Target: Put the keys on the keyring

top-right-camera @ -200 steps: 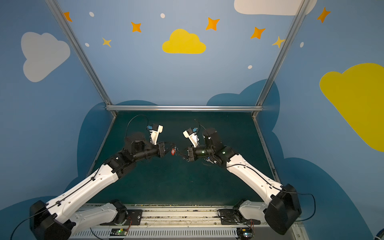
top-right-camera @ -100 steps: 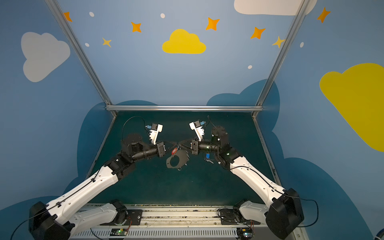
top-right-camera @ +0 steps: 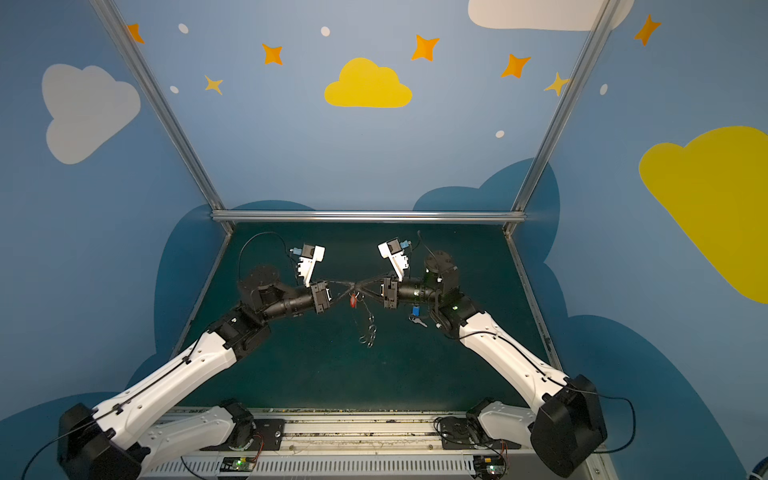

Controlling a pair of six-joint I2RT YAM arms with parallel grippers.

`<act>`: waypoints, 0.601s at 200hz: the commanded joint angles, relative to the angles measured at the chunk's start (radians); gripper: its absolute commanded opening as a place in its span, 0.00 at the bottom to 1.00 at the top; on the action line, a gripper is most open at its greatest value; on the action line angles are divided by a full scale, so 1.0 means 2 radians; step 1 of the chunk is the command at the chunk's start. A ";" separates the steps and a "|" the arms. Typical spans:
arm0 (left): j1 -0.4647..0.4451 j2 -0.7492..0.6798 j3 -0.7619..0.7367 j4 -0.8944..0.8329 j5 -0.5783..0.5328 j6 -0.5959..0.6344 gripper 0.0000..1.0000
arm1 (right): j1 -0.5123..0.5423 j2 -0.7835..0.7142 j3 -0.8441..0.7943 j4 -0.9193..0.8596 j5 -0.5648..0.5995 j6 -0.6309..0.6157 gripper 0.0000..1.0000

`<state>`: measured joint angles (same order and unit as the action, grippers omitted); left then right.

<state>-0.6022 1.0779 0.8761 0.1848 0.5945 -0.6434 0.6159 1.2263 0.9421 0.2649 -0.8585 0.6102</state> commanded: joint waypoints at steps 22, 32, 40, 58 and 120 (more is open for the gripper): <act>0.002 0.003 0.006 0.025 0.010 -0.002 0.04 | 0.003 0.005 0.005 0.011 -0.031 0.001 0.04; 0.002 0.004 0.007 0.027 0.010 -0.004 0.04 | 0.003 0.007 0.008 0.005 -0.035 0.002 0.04; 0.002 0.005 0.007 0.028 0.010 -0.004 0.04 | 0.003 0.009 0.011 0.002 -0.039 0.001 0.05; 0.002 0.005 0.005 0.029 0.009 -0.004 0.04 | 0.004 0.012 0.014 -0.002 -0.044 0.002 0.03; 0.003 0.001 0.005 0.027 0.007 -0.003 0.04 | 0.006 0.019 0.018 0.004 -0.049 0.009 0.10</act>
<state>-0.5934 1.0813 0.8761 0.1844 0.6037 -0.6491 0.6083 1.2530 0.9447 0.2653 -0.8959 0.6205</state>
